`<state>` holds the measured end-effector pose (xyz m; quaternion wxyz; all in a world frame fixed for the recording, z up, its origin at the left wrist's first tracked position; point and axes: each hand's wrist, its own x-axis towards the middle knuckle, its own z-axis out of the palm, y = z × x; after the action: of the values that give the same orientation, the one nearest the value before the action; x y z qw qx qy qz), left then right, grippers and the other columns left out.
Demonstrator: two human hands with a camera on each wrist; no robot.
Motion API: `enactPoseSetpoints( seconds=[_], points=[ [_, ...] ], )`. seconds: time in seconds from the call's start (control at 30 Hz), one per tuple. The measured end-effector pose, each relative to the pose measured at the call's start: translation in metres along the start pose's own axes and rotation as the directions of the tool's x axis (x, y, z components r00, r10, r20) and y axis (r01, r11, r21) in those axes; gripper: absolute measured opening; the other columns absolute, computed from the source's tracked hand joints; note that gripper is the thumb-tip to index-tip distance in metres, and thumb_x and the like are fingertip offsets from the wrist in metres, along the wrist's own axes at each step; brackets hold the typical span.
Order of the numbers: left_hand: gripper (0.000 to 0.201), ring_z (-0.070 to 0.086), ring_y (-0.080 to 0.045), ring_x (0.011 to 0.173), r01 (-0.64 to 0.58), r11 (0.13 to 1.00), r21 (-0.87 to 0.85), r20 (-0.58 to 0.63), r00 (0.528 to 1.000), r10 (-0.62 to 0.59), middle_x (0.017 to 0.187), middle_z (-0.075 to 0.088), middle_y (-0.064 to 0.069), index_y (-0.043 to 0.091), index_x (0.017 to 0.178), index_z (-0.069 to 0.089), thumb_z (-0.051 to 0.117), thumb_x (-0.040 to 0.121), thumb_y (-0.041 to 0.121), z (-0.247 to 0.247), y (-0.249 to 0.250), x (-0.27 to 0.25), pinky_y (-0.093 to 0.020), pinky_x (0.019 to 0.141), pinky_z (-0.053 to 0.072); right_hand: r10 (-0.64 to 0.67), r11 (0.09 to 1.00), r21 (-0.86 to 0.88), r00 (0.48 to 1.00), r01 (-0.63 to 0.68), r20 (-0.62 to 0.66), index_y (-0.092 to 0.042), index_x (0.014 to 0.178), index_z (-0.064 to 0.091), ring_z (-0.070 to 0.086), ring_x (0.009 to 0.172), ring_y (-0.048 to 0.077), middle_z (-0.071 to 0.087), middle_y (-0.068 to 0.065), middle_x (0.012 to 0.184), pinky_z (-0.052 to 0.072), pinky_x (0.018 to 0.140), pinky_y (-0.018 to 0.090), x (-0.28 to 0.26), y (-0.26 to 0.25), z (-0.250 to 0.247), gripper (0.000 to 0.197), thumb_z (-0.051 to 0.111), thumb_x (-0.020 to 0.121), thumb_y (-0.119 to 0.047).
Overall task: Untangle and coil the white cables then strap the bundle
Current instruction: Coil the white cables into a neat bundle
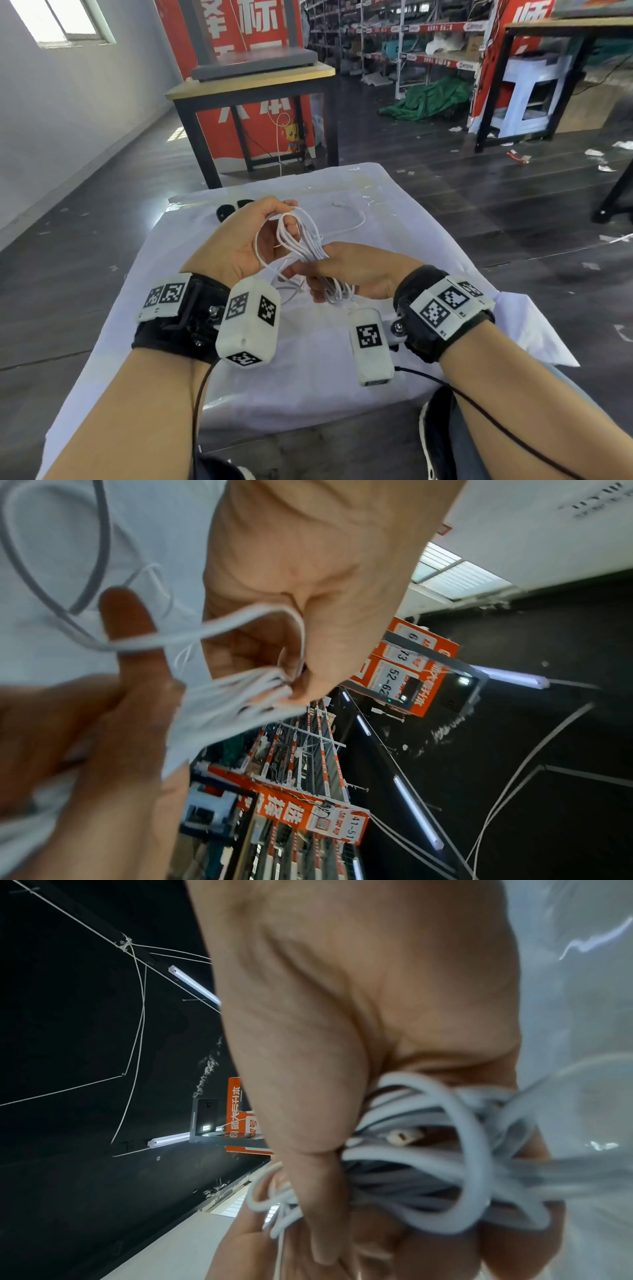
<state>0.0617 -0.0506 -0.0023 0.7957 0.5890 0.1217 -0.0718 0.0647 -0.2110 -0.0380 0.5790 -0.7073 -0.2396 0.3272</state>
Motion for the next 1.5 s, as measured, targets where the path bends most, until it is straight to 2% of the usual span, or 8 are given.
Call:
enactPoseSetpoints(
  seconds=[0.2, 0.33, 0.67, 0.83, 1.0, 1.2, 1.33, 1.5],
  points=[
    [0.027, 0.06, -0.007, 0.06, -0.132, 0.894, 0.429, 0.041, 0.991, 0.127, 0.071, 0.064, -0.001, 0.015, 0.093, 0.074, 0.062, 0.089, 0.039, -0.008, -0.001, 0.006, -0.019, 0.058, 0.055, 0.054, 0.99, 0.132, 0.998, -0.057, 0.026, -0.004, 0.097, 0.066, 0.049, 0.056, 0.013, 0.045, 0.002, 0.061, 0.047, 0.058, 0.022, 0.003, 0.006, 0.0, 0.028, 0.048, 0.1, -0.025],
    [0.037, 0.051, -0.004, 0.051, -0.238, 0.701, 0.673, 0.006, 0.949, 0.317, 0.07, 0.056, 0.001, 0.017, 0.09, 0.07, 0.056, 0.091, 0.051, -0.01, -0.006, 0.009, -0.021, 0.057, 0.047, 0.061, 0.988, 0.138, 0.998, -0.062, 0.012, -0.005, 0.101, 0.065, 0.047, 0.058, 0.014, 0.044, 0.001, 0.062, 0.045, 0.06, 0.022, 0.005, 0.007, 0.001, 0.028, 0.048, 0.099, -0.028],
    [0.047, 0.061, -0.009, 0.102, -0.302, 0.81, 0.503, 0.074, 0.949, 0.308, 0.107, 0.066, 0.005, 0.024, 0.115, 0.065, 0.031, 0.1, 0.052, 0.021, -0.013, -0.003, -0.027, 0.099, 0.044, -0.004, 0.975, 0.222, 0.998, 0.019, -0.069, -0.01, 0.11, 0.067, 0.053, 0.07, 0.012, 0.065, 0.0, 0.092, 0.044, 0.069, 0.024, 0.009, 0.01, -0.003, 0.027, 0.052, 0.098, -0.028],
    [0.065, 0.033, -0.012, 0.14, -0.221, 0.785, 0.578, 0.114, 0.975, 0.191, 0.152, 0.037, 0.006, 0.024, 0.147, 0.037, 0.029, 0.095, 0.062, 0.014, -0.012, 0.001, -0.038, 0.119, 0.022, -0.041, 0.958, 0.287, 0.998, 0.023, 0.057, -0.006, 0.113, 0.064, 0.068, 0.088, 0.007, 0.069, 0.009, 0.107, 0.051, 0.07, 0.014, 0.005, 0.007, 0.001, 0.029, 0.042, 0.102, -0.021],
    [0.062, 0.047, -0.024, 0.131, -0.202, 0.831, 0.517, 0.081, 0.979, 0.187, 0.142, 0.051, -0.008, 0.021, 0.139, 0.049, 0.037, 0.094, 0.061, 0.008, -0.012, 0.009, -0.044, 0.112, 0.035, -0.03, 0.956, 0.292, 0.997, 0.008, 0.071, -0.007, 0.11, 0.064, 0.066, 0.088, 0.012, 0.069, 0.008, 0.099, 0.048, 0.085, 0.024, 0.007, 0.008, -0.001, 0.025, 0.047, 0.099, -0.022],
    [0.055, 0.068, -0.022, 0.099, -0.226, 0.869, 0.441, 0.11, 0.974, 0.198, 0.109, 0.068, -0.012, 0.017, 0.126, 0.057, 0.032, 0.097, 0.056, 0.005, -0.009, 0.005, -0.032, 0.088, 0.053, -0.072, 0.945, 0.303, 0.983, 0.121, -0.169, -0.011, 0.094, 0.069, 0.057, 0.065, 0.003, 0.066, -0.007, 0.074, 0.044, 0.063, 0.013, 0.008, 0.006, -0.012, 0.017, 0.056, 0.095, -0.022],
    [0.043, 0.067, -0.015, 0.098, -0.228, 0.684, 0.693, 0.196, 0.973, 0.126, 0.11, 0.068, -0.002, 0.018, 0.115, 0.061, 0.036, 0.099, 0.049, -0.002, -0.016, 0.001, -0.028, 0.089, 0.053, -0.057, 0.59, 0.685, 0.868, 0.428, -0.494, -0.004, 0.084, 0.063, 0.056, 0.059, 0.01, 0.057, 0.002, 0.066, 0.048, 0.084, 0.029, 0.011, 0.002, -0.027, 0.02, 0.052, 0.097, -0.014],
    [0.015, 0.064, -0.005, 0.064, -0.248, 0.538, 0.805, 0.287, 0.958, 0.013, 0.088, 0.075, 0.001, 0.016, 0.105, 0.07, 0.059, 0.095, 0.019, -0.006, -0.021, 0.004, -0.013, 0.054, 0.044, 0.007, 0.434, 0.676, 0.748, 0.596, -0.664, -0.008, 0.084, 0.056, 0.049, 0.05, 0.009, 0.047, -0.003, 0.052, 0.054, 0.073, 0.03, 0.01, 0.002, -0.04, 0.021, 0.046, 0.1, -0.016]
  ],
)
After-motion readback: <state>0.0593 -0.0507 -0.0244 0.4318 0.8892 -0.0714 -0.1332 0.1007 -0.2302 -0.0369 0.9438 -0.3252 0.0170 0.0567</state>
